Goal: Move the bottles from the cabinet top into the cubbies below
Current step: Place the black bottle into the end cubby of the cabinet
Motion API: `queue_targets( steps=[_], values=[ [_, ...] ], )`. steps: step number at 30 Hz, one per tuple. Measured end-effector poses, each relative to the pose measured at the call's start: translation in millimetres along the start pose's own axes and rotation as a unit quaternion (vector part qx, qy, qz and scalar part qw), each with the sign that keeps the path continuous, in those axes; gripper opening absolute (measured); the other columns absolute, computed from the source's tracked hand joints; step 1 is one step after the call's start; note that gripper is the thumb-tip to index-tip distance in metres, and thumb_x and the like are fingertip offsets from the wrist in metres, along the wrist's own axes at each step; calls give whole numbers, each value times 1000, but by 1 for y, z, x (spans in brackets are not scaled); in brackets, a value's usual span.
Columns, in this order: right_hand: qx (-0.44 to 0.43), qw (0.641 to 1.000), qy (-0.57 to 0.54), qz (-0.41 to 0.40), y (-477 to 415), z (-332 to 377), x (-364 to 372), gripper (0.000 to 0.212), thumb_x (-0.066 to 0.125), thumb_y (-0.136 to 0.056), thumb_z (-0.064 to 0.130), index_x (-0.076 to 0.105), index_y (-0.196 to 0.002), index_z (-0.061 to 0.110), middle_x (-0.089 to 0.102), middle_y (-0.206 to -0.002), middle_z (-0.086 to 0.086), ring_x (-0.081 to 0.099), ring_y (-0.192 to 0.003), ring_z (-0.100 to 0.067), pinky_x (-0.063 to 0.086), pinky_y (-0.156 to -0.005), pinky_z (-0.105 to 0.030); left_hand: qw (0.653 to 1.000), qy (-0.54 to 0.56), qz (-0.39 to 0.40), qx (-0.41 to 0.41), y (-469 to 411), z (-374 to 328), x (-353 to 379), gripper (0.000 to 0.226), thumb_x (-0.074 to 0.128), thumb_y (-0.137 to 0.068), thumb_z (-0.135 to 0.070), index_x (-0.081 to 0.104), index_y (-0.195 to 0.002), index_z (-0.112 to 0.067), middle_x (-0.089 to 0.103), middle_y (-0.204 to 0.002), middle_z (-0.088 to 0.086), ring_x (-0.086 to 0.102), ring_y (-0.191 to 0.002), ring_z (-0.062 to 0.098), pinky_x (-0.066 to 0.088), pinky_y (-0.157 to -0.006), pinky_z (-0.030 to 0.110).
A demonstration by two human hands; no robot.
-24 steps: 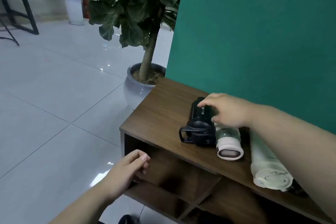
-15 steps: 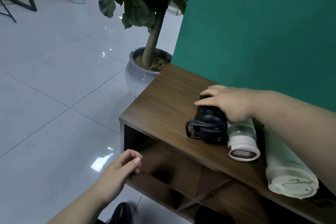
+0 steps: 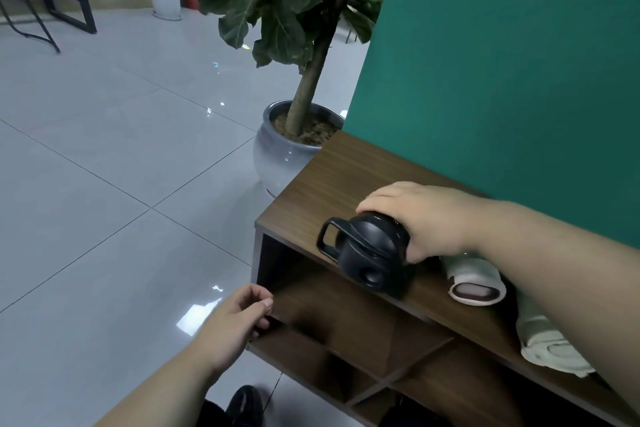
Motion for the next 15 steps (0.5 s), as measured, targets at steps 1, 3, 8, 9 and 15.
queue_targets(
  steps=[1, 3, 8, 9, 15],
  values=[
    [-7, 1000, -23, -21, 4, 12, -5, 88, 82, -59, 43, 37, -134, 48, 47, -140, 20, 42, -131, -12, 45, -103, -42, 1000, -4, -4, 2, 2, 0, -2, 11, 60, -78, -36, 71, -78, -34, 68, -72, -9, 64, -76, 14, 48, -71, 30],
    [-22, 995, -73, -58, 12, 38, -11, 86, 82, -60, 48, 39, -134, 48, 48, -138, 22, 45, -129, -9, 45, -104, -39, 1000, -18, -6, 7, 8, -1, -6, 8, 63, -79, -36, 71, -78, -37, 68, -73, -8, 64, -76, 15, 48, -71, 30],
    [-52, 971, -207, -109, 32, 92, 0, 89, 84, -61, 39, 39, -138, 48, 41, -138, 26, 48, -129, -1, 47, -103, -32, 996, -89, -7, 23, 16, 3, -20, 11, 73, -87, -30, 69, -85, -39, 71, -78, -8, 65, -76, 14, 49, -74, 33],
    [-48, 964, -234, -114, 35, 99, 8, 88, 84, -62, 37, 39, -138, 48, 42, -137, 26, 48, -128, 1, 46, -104, -30, 994, -104, -6, 27, 17, 3, -21, 11, 75, -86, -30, 69, -88, -39, 73, -83, -4, 65, -75, 13, 50, -74, 33],
    [18, 896, -421, -143, 24, 105, 84, 73, 91, -61, 30, 55, -124, 46, 62, -125, 24, 57, -119, 6, 47, -99, -20, 980, -195, 40, 11, 2, 23, -8, 28, 79, -84, -17, 70, -107, -28, 77, -101, 6, 65, -77, 11, 57, -76, 38]
  ],
)
Point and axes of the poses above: each hand's wrist, its own y-axis away from the middle knuckle, its own x-axis out of the palm, z = x × y, the point moved 9 cm from there along -y, towards the middle knuckle
